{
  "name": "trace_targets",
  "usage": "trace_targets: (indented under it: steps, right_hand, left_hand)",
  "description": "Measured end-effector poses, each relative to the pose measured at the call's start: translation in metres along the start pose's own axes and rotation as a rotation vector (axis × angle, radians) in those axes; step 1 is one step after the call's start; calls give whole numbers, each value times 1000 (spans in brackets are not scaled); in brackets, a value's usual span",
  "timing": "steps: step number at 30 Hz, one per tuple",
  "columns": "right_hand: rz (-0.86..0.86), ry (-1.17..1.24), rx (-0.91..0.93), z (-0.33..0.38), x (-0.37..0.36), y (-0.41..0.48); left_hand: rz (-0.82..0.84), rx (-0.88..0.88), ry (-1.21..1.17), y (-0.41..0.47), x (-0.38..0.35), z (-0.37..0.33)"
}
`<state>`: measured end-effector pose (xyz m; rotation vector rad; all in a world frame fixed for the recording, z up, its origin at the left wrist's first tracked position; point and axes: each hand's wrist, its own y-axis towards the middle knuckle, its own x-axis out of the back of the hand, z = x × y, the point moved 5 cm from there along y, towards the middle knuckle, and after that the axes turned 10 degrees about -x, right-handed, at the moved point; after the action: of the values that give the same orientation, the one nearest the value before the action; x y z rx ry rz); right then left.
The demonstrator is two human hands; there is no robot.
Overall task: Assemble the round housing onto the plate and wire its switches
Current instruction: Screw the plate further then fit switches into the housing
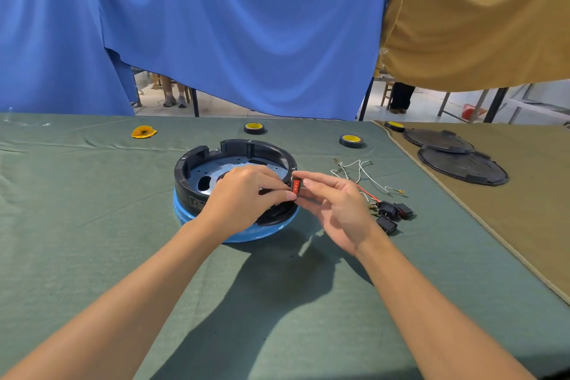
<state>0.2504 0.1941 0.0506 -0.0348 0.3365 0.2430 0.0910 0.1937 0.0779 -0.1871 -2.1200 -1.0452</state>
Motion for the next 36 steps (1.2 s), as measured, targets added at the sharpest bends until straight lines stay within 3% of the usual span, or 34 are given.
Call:
trace_targets:
  steps: [4,8,12,14,19,36]
  right_hand:
    - [-97,-50,30,-4,-2,1]
    - [-244,-271,116,-3,1,2]
    - [-365,-464,187,-3,8,-4]
    - [-372,-526,207,-4,6,-7]
    - [-359,-679,277,-1,-7,-13]
    - [-459,-944,472,-5,-23,-20]
  left_hand:
    - [-2,-10,43,0,-1,-3]
    - [59,-15,142,0,1,-2]
    - [79,172,280,-4,11,19]
    - [136,260,252,-5,12,26]
    - [320,209,291,0,4,21]
    - [295,330,254,0,2,22]
